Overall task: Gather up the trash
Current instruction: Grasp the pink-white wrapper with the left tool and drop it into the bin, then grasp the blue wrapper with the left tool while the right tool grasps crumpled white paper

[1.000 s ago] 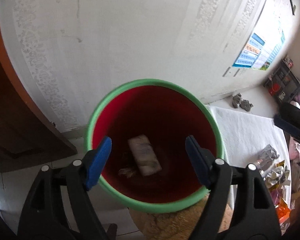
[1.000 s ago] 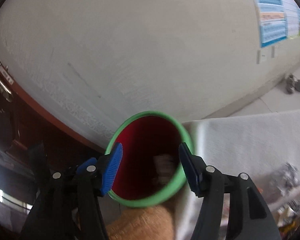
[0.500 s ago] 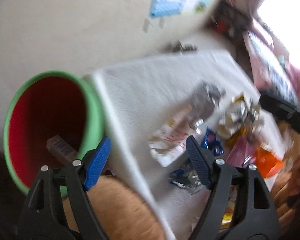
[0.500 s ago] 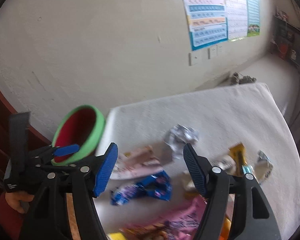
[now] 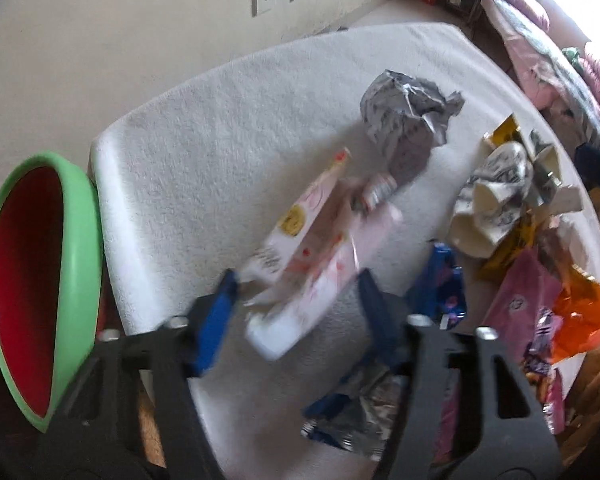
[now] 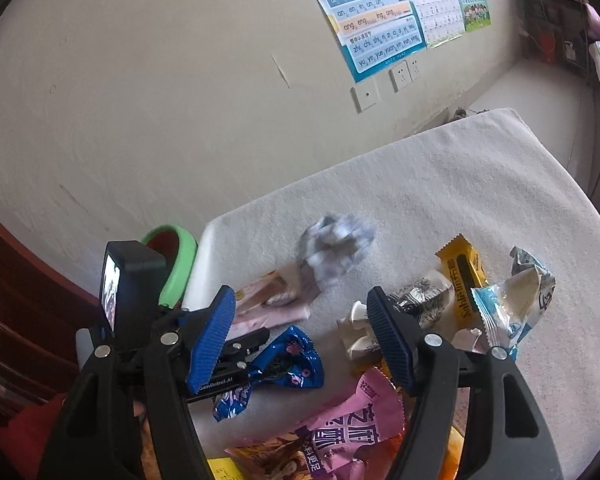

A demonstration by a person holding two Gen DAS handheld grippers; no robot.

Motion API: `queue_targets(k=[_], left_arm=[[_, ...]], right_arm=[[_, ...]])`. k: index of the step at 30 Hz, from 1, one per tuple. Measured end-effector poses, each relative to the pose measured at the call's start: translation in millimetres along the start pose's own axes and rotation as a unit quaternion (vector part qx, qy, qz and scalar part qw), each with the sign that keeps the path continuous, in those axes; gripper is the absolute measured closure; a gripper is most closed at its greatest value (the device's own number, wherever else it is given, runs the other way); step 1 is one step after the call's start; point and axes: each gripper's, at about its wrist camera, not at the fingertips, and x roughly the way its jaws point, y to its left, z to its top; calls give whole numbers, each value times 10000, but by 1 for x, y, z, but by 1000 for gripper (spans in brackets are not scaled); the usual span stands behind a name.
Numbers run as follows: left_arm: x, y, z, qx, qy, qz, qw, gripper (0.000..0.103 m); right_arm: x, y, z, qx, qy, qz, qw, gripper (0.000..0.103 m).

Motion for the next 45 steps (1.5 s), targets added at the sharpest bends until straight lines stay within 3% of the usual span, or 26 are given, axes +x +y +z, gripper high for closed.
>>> queue_targets(k=[4, 8, 15, 18, 20, 23, 26, 29, 32, 35, 39, 42, 43, 44, 45], left_arm=[[-27, 18, -5, -399, -344, -185, 9984, 68], [-57, 48, -13, -865, -635, -166, 9941, 69], [-99, 139, -26, -1770, -1000, 609, 9772, 68], [-100, 175, -29, -2070, -937, 896, 9697, 60], [-96, 188, -32, -2209, -869, 1122, 9649, 45], [-101, 197, -37, -2426, -900, 1162, 9589, 40], [-105, 177, -37, -2300, -972, 937, 9638, 40], [-104, 132, -34, -1790, -985, 639, 9768, 34], [-97, 78, -34, -1179, -901, 113, 9889, 31], [-83, 26, -35, -552, -711, -271, 9956, 31], [-55, -16, -38, 1, -471, -330, 9983, 31], [-29, -27, -36, 17, -213, -267, 9994, 31], [-24, -28, -34, -13, -167, -296, 9994, 38], [-21, -27, -33, -34, -115, -332, 9994, 53], [-16, -28, -32, -39, -46, -372, 9993, 61]], right_arm=[[-4, 5, -2, -12, -45, 35, 10000, 37], [-5, 6, -4, -7, -28, 39, 10000, 37], [-5, 10, -5, 3, -7, 38, 10000, 37], [-3, 13, -6, -30, 14, 27, 10000, 36], [-2, 13, -7, -43, 30, 15, 10000, 36], [-1, 13, -8, -32, 30, -38, 10000, 29], [-1, 10, -8, 17, 20, -54, 10000, 29], [-3, 6, -6, 76, -12, -94, 9999, 29], [-6, 2, -5, 137, -46, -121, 9998, 29], [-10, -1, -4, 210, -100, -150, 9996, 29], [-16, -5, -1, 302, -172, -175, 9992, 28], [-19, -8, 0, 353, -197, -178, 9990, 28], [-19, -8, 0, 363, -197, -178, 9990, 28], [-19, -8, 0, 370, -193, -179, 9990, 28], [-18, -8, 0, 372, -181, -181, 9990, 28]])
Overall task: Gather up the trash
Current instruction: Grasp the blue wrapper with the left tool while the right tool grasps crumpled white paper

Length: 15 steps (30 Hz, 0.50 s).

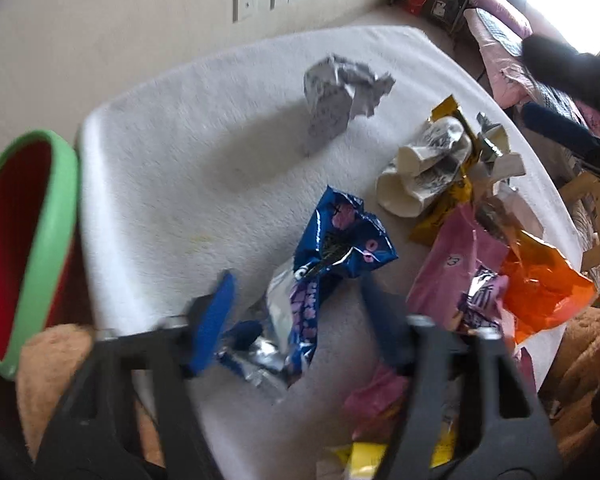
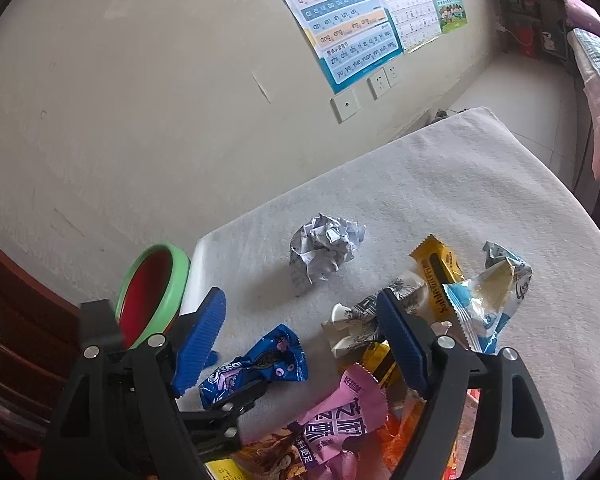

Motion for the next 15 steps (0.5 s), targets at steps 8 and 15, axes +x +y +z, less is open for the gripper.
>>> queue_targets(k=[8, 15], left_arm=[[-41, 23, -9, -226, -608, 137, 9978, 88], [-70, 61, -27, -654, -1431, 421, 9866, 88]], right_arm=[[11, 5, -5, -131, 128, -128, 9998, 28], [30, 7, -6, -191, 255, -401, 9987, 28]])
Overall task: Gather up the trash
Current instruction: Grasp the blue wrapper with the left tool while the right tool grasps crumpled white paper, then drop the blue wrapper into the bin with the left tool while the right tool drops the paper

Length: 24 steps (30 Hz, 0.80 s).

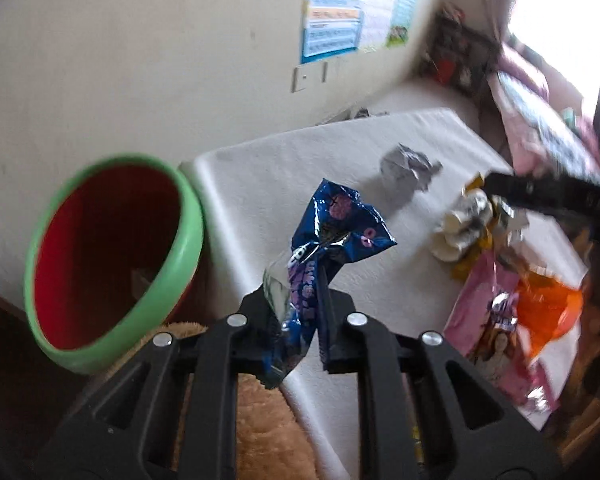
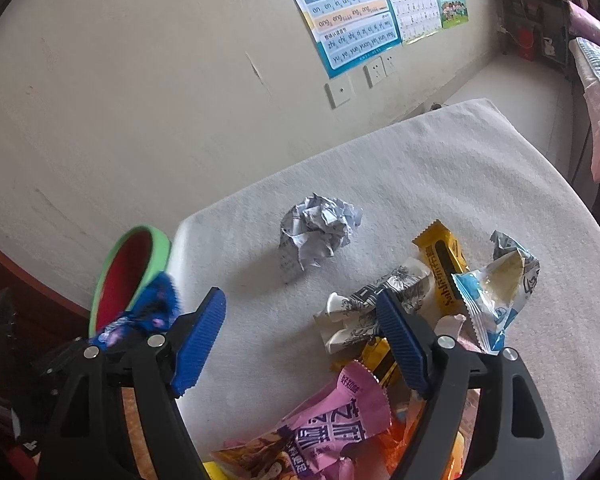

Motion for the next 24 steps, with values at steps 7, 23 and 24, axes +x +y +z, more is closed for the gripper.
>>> queue_targets(k=[7, 23, 24], left_arm=[[6, 5, 1, -225, 13, -202, 9995, 88], [5, 21, -1, -587, 78, -368, 9976, 88], [6, 20, -1, -562, 91, -334, 9978, 88]], right_arm=[[34, 23, 33, -221, 125, -335, 9991, 19], [64, 29, 49, -52, 200, -626, 9978, 50], [54, 32, 47, -98, 116, -576, 9982, 50]])
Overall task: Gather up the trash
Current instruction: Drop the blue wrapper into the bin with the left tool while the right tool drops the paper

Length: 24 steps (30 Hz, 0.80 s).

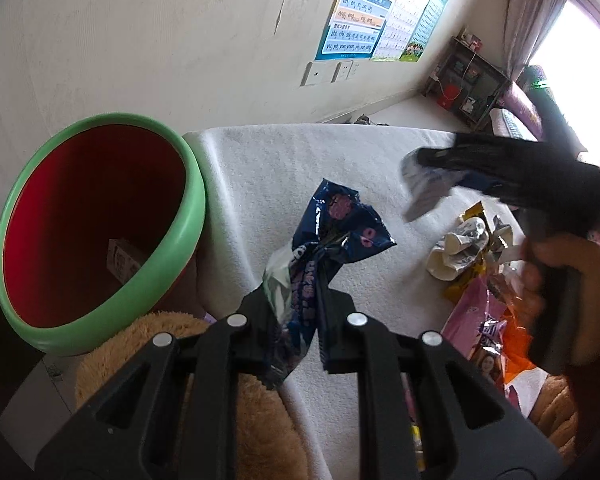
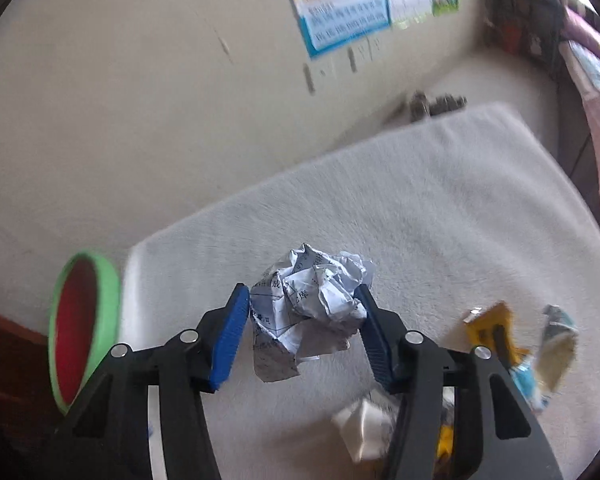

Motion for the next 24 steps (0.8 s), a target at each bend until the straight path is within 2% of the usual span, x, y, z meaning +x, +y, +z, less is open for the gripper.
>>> queue_targets(k=[2, 6, 11, 16, 24], left_arm=[[0, -1, 0, 33, -4, 46, 10000, 88], [-2, -6, -1, 101, -45, 150, 9998, 88], [-12, -13, 1, 258, -184, 322, 9990, 88], [-30, -18, 8, 487, -341, 644, 9962, 88], [-66, -7, 27, 439, -775, 886, 9921, 88]], right_arm=[[-31, 2, -14, -32, -243, 138, 9996, 50], [-70, -1, -43, 160, -423, 354, 9983, 50], [-97, -2, -71, 264, -495, 308, 9980, 49], [-113, 11, -77, 148, -722, 280, 9969, 49], [-131, 27, -80, 143, -948, 458, 9943, 49]])
